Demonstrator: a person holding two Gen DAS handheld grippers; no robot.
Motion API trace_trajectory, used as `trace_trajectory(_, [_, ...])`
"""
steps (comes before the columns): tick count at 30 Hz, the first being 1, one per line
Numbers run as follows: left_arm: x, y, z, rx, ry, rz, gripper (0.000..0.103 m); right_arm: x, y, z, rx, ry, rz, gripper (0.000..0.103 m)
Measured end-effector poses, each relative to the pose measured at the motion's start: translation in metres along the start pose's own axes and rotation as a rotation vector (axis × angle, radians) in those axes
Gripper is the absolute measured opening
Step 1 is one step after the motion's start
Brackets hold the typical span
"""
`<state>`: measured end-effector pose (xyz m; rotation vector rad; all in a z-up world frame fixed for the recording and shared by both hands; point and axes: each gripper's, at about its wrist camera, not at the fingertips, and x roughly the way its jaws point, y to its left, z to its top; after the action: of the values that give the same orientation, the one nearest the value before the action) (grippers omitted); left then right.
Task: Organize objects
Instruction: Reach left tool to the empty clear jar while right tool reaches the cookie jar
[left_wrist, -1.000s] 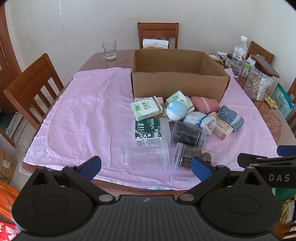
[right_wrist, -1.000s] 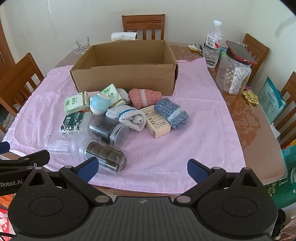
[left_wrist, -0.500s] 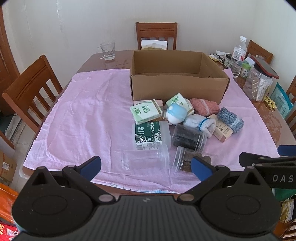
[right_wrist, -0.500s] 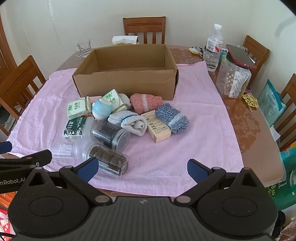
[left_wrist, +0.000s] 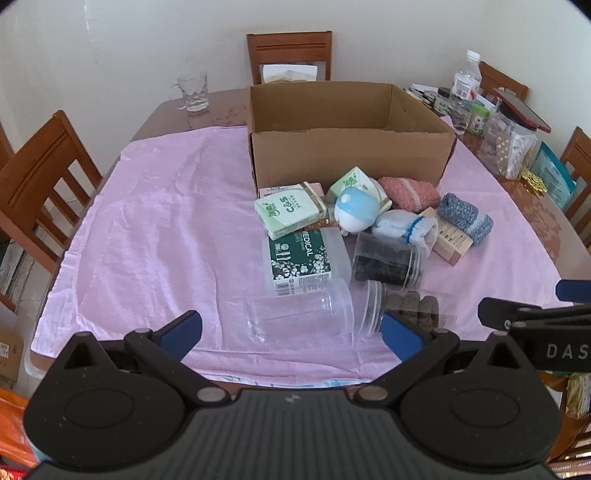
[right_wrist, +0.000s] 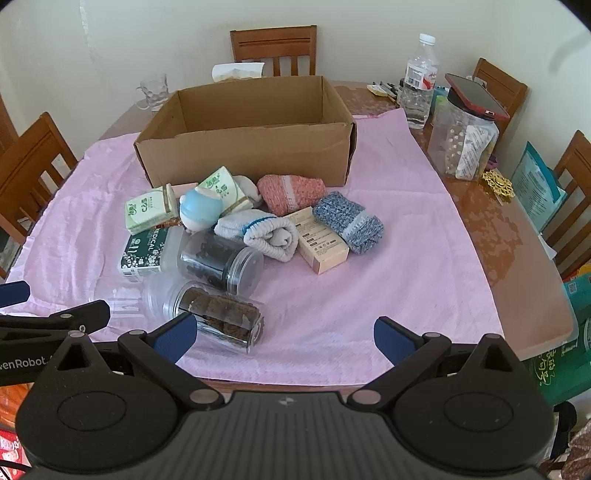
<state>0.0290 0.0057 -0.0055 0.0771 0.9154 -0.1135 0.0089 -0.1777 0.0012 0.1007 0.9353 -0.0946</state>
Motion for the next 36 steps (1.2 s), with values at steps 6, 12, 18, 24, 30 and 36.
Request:
trace_trajectory(6, [0.015,0.009,-0.007,0.028,0.014,-0.046,0.103,0.012,0.011,-0.006,0.003,0.008,-0.049,0.103])
trace_trajectory(12, [0.025,0.02,-0.013,0.059,0.016,-0.081,0.103,0.023,0.018,-0.016,0.026,0.001,-0.049,0.103])
trace_trajectory(18, [0.036,0.036,-0.015,0.102,0.024,-0.082,0.103,0.036,0.029,-0.021,0.036,0.024,-0.021,0.103])
trace_trajectory(24, [0.044,0.052,-0.011,0.123,0.02,-0.101,0.103,0.048,0.045,-0.018,0.052,0.04,-0.016,0.103])
trace_trajectory(30, [0.049,0.07,-0.001,0.138,0.001,-0.108,0.103,0.062,0.053,-0.013,0.105,0.043,-0.009,0.103])
trace_trajectory(36, [0.055,0.089,0.01,0.115,-0.013,-0.11,0.103,0.073,0.06,-0.008,0.156,0.041,-0.008,0.103])
